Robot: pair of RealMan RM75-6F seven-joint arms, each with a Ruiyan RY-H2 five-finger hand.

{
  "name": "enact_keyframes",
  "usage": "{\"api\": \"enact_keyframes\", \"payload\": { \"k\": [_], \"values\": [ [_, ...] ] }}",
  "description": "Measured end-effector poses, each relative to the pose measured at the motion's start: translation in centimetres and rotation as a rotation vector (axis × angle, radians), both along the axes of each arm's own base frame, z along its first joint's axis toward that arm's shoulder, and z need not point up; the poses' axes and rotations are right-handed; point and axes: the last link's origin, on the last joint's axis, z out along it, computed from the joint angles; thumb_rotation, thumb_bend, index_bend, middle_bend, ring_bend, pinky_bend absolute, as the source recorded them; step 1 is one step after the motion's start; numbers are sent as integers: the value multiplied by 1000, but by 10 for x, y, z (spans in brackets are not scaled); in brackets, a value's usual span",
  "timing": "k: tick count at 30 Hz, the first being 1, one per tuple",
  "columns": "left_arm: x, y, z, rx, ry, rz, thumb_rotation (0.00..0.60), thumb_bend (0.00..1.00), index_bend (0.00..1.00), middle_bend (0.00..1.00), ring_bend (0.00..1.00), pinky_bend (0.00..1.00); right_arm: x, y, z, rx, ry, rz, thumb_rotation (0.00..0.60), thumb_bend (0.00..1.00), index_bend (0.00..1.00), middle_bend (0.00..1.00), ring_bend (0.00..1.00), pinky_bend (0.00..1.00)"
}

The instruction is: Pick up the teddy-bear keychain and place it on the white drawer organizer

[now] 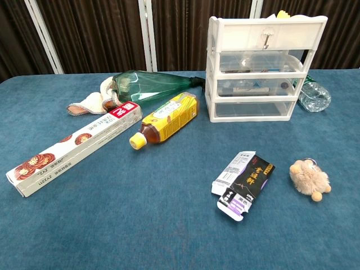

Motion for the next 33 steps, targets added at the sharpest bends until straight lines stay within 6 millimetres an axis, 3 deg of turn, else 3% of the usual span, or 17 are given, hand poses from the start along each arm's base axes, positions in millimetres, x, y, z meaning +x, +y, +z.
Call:
{"api": "enact_keyframes", "payload": {
  "k": [29, 31, 33],
  "values": [
    [1, 3, -2, -16, -16, -1, 600, 104, 0, 0, 0, 0, 4, -1, -1, 1, -16, 32, 600, 0, 4, 1, 1, 0],
    [1, 3, -1, -15, -20, 2, 600, 103, 0, 0, 0, 0, 7, -2, 1, -11, -17, 55, 600, 0, 39, 58, 58, 72],
    [0, 3, -1, -14, -23, 5, 600, 105, 0, 0, 0, 0, 11, -3, 2, -26, -17, 85, 600, 0, 117, 290, 307, 349]
  ]
}}
